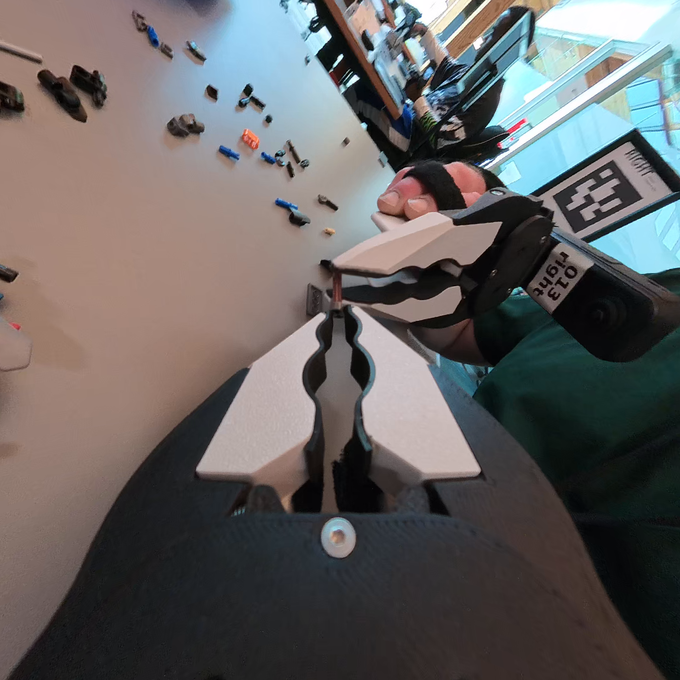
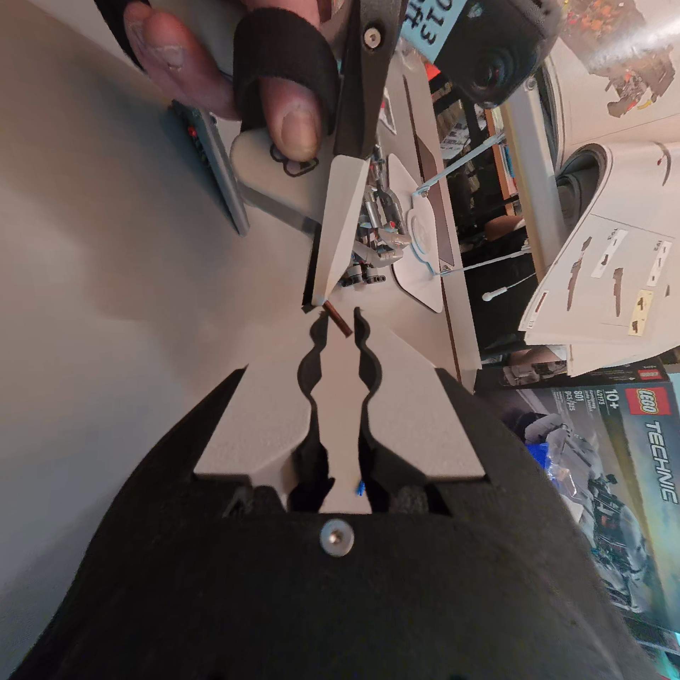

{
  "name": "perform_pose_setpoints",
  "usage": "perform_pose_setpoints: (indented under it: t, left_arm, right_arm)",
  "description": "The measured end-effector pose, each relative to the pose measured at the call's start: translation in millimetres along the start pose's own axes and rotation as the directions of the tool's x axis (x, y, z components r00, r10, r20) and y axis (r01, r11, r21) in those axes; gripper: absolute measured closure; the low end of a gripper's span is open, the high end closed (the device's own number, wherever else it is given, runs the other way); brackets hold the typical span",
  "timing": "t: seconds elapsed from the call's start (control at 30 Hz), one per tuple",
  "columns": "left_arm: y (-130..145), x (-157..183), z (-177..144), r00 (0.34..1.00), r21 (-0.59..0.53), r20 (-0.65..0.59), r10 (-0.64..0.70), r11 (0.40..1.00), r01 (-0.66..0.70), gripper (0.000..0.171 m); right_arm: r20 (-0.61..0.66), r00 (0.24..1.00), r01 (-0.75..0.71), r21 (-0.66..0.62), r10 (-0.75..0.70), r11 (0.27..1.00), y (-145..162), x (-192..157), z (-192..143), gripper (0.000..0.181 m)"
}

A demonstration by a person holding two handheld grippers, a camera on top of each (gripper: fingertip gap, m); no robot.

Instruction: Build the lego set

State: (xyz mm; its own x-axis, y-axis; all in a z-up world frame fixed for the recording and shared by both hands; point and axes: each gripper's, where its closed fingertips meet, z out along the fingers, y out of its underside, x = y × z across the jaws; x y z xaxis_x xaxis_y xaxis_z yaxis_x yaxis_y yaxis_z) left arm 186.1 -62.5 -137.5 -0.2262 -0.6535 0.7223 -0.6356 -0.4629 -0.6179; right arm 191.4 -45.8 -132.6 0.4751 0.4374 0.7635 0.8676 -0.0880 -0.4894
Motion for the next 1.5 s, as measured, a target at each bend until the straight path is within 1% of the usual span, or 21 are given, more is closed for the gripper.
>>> perform_pose_setpoints:
  t: [0.17, 0.27, 0.37, 0.43, 0.53, 0.6, 0.67, 0.73, 0.9, 1.03, 1.23, 1.37, 1.43, 1.5]
  left_arm:
    - [-3, 0, 2, 1.000, 0.022, -0.008, 0.006, 1.000, -0.006, 0.167]
    - [-6, 0, 1, 1.000, 0.044, -0.012, 0.003, 0.999, -0.002, 0.167]
    - [-13, 0, -1, 1.000, 0.081, -0.022, -0.002, 0.997, 0.004, 0.167]
    - [-18, 2, -2, 0.999, 0.114, -0.035, -0.004, 0.993, 0.008, 0.167]
    - [-26, 5, -3, 0.999, 0.165, -0.053, -0.005, 0.986, 0.014, 0.167]
    - [-31, 9, -3, 0.998, 0.194, -0.067, -0.005, 0.981, 0.018, 0.167]
    - [-33, 11, -2, 0.997, 0.213, -0.077, -0.006, 0.977, 0.022, 0.167]
    - [-34, 13, 0, 0.996, 0.227, -0.084, -0.011, 0.974, 0.030, 0.167]
    - [-34, 15, 2, 0.994, 0.248, -0.106, -0.026, 0.968, 0.051, 0.167]
    - [-35, 16, 3, 0.995, 0.261, -0.096, -0.021, 0.964, 0.045, 0.167]
    - [-35, 15, 3, 0.997, 0.263, -0.078, -0.021, 0.964, 0.041, 0.167]
    - [-33, 12, 4, 0.999, 0.240, -0.028, 0.015, 0.971, -0.008, 0.167]
    - [-34, 12, 4, 0.999, 0.239, -0.032, 0.014, 0.971, -0.006, 0.167]
    - [-32, 10, 5, 1.000, 0.215, -0.004, 0.024, 0.976, -0.023, 0.167]
  right_arm:
    - [0.005, 0.998, -0.065, 0.039, 0.064, 0.997, -1, 7, -4, 0.159]
    - [0.021, 0.991, -0.134, 0.076, 0.133, 0.988, 1, 13, -9, 0.153]
    - [0.038, 0.977, -0.211, 0.105, 0.208, 0.972, 3, 21, -15, 0.141]
    - [0.050, 0.969, -0.247, 0.088, 0.244, 0.965, 4, 21, -13, 0.124]
    - [0.040, 0.961, -0.276, 0.060, 0.273, 0.959, 2, 22, -9, 0.119]
    - [0.047, 0.938, -0.346, 0.052, 0.343, 0.937, -1, 23, -8, 0.119]
    - [0.031, 0.922, -0.386, 0.028, 0.385, 0.922, 0, 23, -5, 0.127]
    - [0.008, 0.917, -0.398, 0.028, 0.398, 0.917, -1, 22, -5, 0.136]
    - [-0.076, 0.911, -0.404, 0.023, 0.405, 0.914, -1, 28, -7, 0.150]
    - [-0.119, 0.917, -0.382, 0.015, 0.381, 0.924, 0, 30, -8, 0.150]
    - [-0.128, 0.918, -0.378, 0.009, 0.376, 0.926, 0, 29, -6, 0.151]
    - [-0.114, 0.921, -0.374, 0.004, 0.372, 0.927, 0, 27, -5, 0.153]
    - [-0.124, 0.923, -0.367, 0.005, 0.365, 0.930, 0, 28, -5, 0.153]
    - [-0.122, 0.927, -0.358, -0.005, 0.355, 0.934, 1, 27, -4, 0.153]
